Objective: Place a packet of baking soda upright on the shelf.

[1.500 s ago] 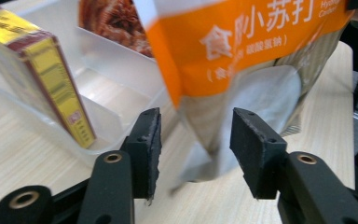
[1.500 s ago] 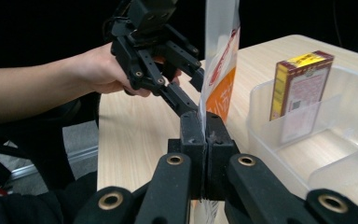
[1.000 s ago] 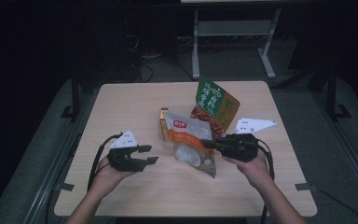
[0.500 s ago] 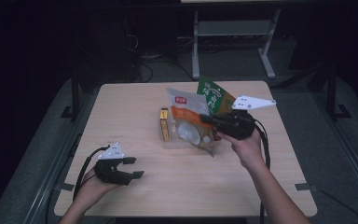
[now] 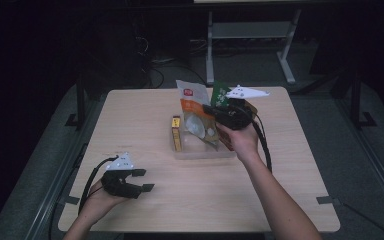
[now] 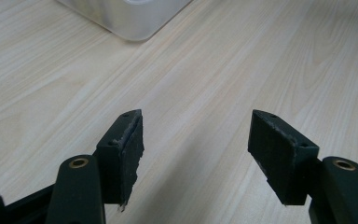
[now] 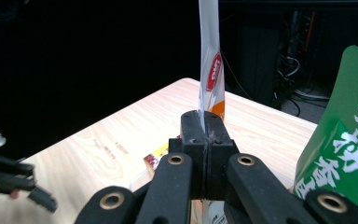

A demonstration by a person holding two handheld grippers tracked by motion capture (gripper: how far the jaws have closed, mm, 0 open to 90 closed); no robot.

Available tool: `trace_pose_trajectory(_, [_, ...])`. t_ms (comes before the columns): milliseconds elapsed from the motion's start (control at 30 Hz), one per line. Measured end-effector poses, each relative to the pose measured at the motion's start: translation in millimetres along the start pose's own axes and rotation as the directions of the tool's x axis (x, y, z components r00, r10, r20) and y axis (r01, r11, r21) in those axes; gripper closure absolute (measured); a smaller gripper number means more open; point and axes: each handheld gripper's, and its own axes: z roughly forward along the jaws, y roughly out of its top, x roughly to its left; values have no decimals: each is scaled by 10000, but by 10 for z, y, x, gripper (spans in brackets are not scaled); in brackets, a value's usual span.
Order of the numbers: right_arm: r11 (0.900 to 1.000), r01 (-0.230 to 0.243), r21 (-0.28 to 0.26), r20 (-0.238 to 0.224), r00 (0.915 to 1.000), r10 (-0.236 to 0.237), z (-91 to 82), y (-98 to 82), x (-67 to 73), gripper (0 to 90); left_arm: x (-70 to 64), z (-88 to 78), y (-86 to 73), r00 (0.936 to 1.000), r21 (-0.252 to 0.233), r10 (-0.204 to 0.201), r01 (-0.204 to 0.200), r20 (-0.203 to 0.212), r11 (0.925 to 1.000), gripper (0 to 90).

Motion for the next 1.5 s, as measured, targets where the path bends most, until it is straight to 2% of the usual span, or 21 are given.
trace_pose_trajectory(133, [9998,-191,-58,259,9995,193,117,-6,-16,898,10,-6,-4,10000,-69,-36,36,-2,10000,349])
trace_pose_trajectory(167, [9997,-216,-91,257,9994,218,144,-9,-22,898,20,-15,-2,10000,34,95,-95,-18,9999,349])
trace_pose_trajectory(300, [9994,-331,-52,469,9983,333,253,-34,-4,898,14,-13,-4,10000,-16,7,-7,10,10000,348])
trace_pose_trajectory(567, [9990,-432,-120,745,9963,439,373,-87,28,897,21,-6,-5,10000,10,22,-23,47,10000,348])
trace_pose_trajectory(733, [9996,-269,70,817,9963,263,428,-142,86,896,9,-1,-5,9999,109,97,-98,107,9999,347])
trace_pose_trajectory(867, [9991,-104,400,928,9957,67,456,-211,113,893,9,12,-6,9998,176,90,-93,160,9998,347])
trace_pose_trajectory(933, [9987,-21,510,806,9967,-21,460,-248,118,891,8,14,-5,9997,204,165,-169,167,9997,346])
trace_pose_trajectory(1000, [9979,204,622,844,9961,-256,447,-249,136,883,3,20,-6,9998,218,129,-133,167,9997,345])
trace_pose_trajectory(1100, [9932,553,1027,866,9942,-643,438,-245,159,820,2,29,-3,9997,251,148,-152,170,9996,345])
trace_pose_trajectory(1167, [9898,579,1299,957,9929,-706,436,-236,152,769,1,32,-1,9997,291,186,-191,183,9994,345])
trace_pose_trajectory(1200, [9889,611,1355,1017,9920,-752,437,-232,136,743,-9,34,-3,9998,309,52,-58,204,9995,344])
trace_pose_trajectory(1267, [9854,434,1644,995,9932,-603,461,-227,88,683,-14,39,-6,9997,314,-11,3,238,9995,344])
trace_pose_trajectory(1400, [9784,217,2057,959,9945,-422,545,-243,-4,626,-7,38,-6,9997,380,86,-95,234,9992,344])
trace_pose_trajectory(1433, [9748,180,2222,1010,9940,-414,575,-250,-27,616,-5,40,-8,9997,403,83,-92,229,9991,344])
trace_pose_trajectory(1500, [9692,-30,2464,1068,9940,-241,635,-267,-59,649,-1,43,-8,9997,410,99,-108,228,9991,344])
